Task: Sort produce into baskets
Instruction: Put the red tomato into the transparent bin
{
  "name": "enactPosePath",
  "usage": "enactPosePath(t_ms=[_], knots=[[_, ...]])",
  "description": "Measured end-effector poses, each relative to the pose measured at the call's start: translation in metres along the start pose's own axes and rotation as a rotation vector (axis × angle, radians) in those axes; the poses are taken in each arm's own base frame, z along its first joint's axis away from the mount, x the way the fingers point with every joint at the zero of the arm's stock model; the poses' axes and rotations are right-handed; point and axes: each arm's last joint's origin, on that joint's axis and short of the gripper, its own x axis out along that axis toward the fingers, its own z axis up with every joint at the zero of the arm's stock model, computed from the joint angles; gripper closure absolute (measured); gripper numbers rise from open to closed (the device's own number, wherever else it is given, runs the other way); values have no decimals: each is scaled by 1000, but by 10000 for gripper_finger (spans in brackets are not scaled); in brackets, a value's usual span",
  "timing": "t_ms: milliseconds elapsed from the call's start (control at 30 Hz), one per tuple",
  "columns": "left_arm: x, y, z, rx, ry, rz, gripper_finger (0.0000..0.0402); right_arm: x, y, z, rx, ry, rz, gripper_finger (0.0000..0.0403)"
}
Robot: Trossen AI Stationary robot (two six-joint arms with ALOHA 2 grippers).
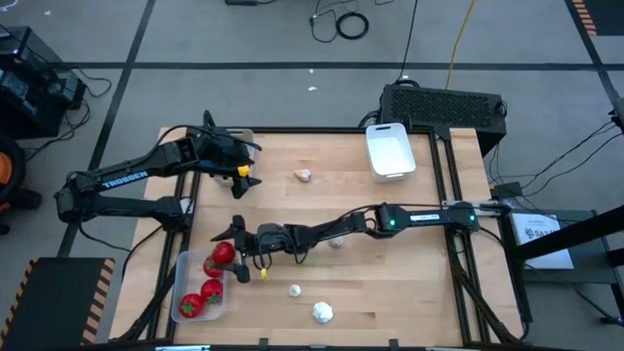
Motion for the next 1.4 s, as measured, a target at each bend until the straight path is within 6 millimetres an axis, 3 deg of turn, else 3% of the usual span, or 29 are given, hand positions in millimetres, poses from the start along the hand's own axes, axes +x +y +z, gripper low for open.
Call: enactPosePath(t_ms=[1400], knots=[[0,0,-2,-3,21,1,49,0,-4,-2,-69,24,-4,46]])
